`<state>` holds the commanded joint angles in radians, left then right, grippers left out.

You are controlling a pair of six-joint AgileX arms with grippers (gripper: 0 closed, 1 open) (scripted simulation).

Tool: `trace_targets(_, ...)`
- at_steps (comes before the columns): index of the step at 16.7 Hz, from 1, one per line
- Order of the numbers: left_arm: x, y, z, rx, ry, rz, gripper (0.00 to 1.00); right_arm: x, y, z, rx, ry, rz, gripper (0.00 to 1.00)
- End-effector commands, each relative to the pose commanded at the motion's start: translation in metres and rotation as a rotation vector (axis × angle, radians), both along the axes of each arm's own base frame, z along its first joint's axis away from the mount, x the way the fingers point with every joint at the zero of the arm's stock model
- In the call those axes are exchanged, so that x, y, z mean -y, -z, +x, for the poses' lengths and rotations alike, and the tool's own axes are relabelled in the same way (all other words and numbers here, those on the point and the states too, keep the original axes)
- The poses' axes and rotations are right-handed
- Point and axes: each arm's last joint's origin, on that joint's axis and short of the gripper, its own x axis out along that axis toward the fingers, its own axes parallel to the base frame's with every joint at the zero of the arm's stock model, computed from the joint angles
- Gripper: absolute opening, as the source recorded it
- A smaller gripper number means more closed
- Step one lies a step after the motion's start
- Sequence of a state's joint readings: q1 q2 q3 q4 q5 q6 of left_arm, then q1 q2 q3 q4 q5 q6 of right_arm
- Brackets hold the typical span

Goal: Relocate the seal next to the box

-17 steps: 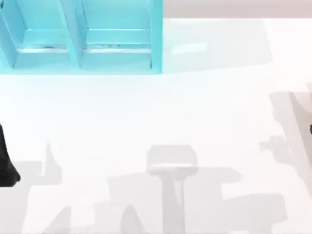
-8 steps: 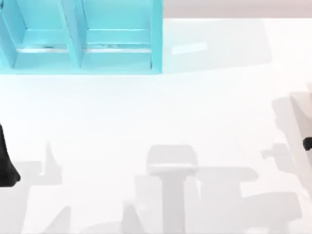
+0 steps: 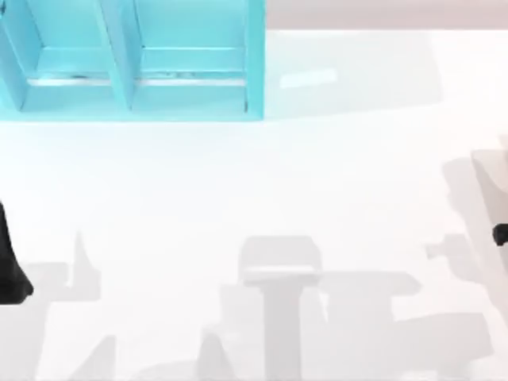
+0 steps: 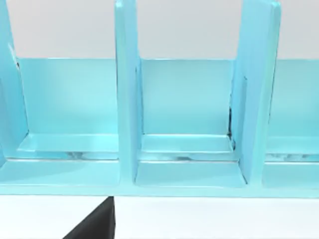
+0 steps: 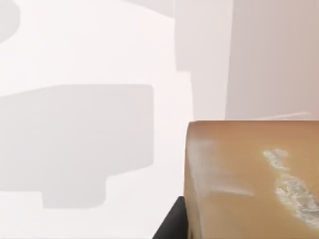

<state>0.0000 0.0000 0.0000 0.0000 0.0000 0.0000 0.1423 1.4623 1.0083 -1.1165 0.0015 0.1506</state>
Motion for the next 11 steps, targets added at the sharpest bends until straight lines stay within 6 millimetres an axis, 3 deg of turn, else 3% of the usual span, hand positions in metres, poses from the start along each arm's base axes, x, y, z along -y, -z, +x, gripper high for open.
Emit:
trace_targets(5, 0.0000, 0.0000, 0.0000, 0.000, 0.000, 0.000, 1.00, 0.0000, 0.0000, 0.0000, 0.000, 0.000, 0.000, 0.98)
trace_targets(11, 0.0000, 0.0000, 0.0000, 0.000, 0.000, 0.000, 1.00, 0.0000, 0.0000, 0.0000, 0.000, 0.000, 0.000, 1.00)
